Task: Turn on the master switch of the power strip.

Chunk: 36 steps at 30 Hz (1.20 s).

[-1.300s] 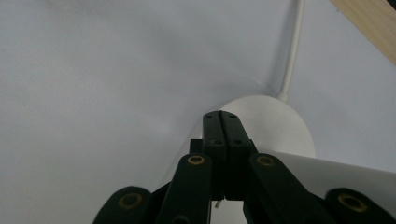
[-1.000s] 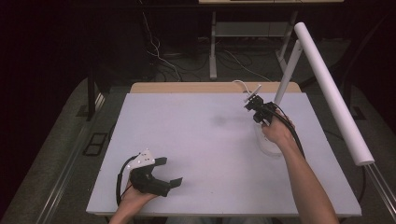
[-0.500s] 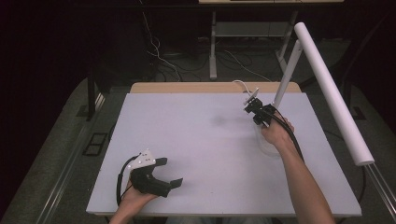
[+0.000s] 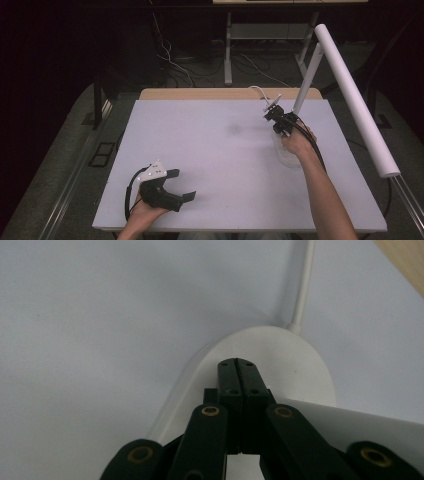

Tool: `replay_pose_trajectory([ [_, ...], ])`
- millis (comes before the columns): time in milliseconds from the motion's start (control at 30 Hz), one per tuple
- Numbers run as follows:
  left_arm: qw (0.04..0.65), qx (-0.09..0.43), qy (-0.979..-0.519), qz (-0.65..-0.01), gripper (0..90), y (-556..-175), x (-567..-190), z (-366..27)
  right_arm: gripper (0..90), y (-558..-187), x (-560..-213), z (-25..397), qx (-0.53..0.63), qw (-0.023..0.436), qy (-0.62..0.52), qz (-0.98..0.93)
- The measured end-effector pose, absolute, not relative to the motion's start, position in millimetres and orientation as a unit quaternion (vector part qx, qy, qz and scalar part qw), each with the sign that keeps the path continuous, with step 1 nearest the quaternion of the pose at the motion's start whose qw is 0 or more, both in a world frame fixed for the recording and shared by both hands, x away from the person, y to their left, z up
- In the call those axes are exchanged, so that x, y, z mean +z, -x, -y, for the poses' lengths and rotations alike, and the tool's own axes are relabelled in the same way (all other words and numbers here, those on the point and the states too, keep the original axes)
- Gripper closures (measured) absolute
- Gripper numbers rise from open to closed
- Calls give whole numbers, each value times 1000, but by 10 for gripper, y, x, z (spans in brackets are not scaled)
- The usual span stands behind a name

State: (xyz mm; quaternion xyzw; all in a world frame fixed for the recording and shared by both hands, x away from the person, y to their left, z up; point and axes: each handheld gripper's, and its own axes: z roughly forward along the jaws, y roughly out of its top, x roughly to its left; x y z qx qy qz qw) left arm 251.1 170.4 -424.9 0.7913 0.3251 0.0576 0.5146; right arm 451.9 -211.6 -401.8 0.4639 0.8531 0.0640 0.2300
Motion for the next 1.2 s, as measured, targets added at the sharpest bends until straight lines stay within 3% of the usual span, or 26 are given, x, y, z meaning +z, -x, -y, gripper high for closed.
replay_pose_trajectory([
  [133,513,58,-793,-323,0,-2506,-4248,-1695,900,-4492,-4039,2078,55,246,-456,-853],
  [433,513,58,-793,-322,0,-2510,-4252,-1694,900,-4524,-4031,2204,96,209,-480,-847],
  [733,516,58,-789,-328,0,-2510,-4251,-1715,900,-4517,-4049,2159,81,231,-468,-849],
  [1200,512,57,-792,-328,0,-2522,-4255,-1718,897,-4530,-4001,2167,103,224,-480,-842],
])
